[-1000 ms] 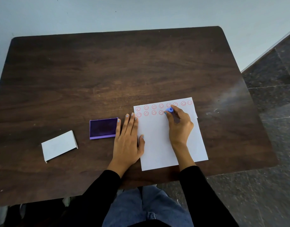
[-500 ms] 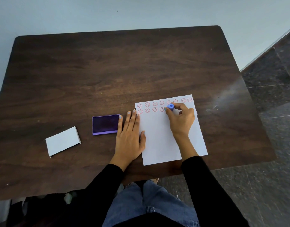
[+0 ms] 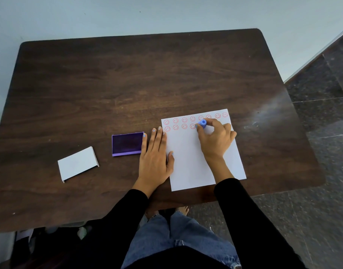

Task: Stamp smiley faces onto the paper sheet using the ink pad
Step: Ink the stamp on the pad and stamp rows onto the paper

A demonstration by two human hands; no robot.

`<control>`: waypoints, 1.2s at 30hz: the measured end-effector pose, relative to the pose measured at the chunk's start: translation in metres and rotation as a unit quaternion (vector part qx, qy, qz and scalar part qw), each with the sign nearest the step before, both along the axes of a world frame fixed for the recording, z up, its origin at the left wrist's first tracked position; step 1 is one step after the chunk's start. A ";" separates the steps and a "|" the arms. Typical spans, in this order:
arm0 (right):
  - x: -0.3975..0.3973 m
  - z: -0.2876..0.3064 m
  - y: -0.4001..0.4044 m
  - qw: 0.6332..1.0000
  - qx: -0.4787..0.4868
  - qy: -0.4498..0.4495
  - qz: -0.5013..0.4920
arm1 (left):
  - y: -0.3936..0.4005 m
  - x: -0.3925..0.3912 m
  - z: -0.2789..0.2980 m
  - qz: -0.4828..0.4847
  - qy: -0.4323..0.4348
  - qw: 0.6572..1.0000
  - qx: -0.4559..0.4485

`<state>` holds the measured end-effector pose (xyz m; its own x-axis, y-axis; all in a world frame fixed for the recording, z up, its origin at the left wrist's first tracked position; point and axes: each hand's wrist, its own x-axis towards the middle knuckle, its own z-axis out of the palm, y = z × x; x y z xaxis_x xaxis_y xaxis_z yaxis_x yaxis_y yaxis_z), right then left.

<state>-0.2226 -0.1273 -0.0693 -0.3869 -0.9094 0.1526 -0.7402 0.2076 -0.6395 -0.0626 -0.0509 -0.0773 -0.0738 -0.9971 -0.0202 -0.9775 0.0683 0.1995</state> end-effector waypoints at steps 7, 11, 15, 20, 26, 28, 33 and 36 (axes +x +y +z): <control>0.001 0.001 0.001 1.000 -0.013 0.018 0.003 | 0.001 -0.002 0.002 0.003 0.007 1.000 -0.010; 0.002 0.008 0.000 0.999 0.024 -0.009 -0.026 | 0.001 -0.002 0.004 0.002 0.012 1.000 -0.018; -0.002 0.022 0.000 0.972 -0.030 -0.169 -0.159 | 0.001 0.000 0.003 0.001 0.018 0.999 -0.026; -0.008 0.037 -0.004 0.908 -0.079 -0.341 -0.231 | 0.001 0.000 0.000 0.001 0.027 0.999 -0.033; -0.016 0.045 -0.003 0.841 -0.124 -0.453 -0.270 | 0.001 0.001 -0.001 0.002 0.041 0.998 -0.048; -0.017 0.048 -0.002 0.826 -0.122 -0.475 -0.278 | 0.002 0.002 0.001 0.000 0.061 0.996 -0.070; -0.007 0.054 0.000 0.815 -0.105 -0.511 -0.252 | 0.013 0.010 -0.001 0.054 0.088 0.989 -0.102; -0.003 0.055 0.000 0.817 -0.092 -0.515 -0.244 | 0.025 0.014 -0.005 0.084 0.063 0.990 -0.094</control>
<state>-0.2258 -0.1271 -0.0144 -0.7060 -0.6070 -0.3649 0.3515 0.1470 -0.9246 -0.0487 -0.0261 -0.0818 0.1032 -0.9808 0.1652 -0.9463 -0.0456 0.3200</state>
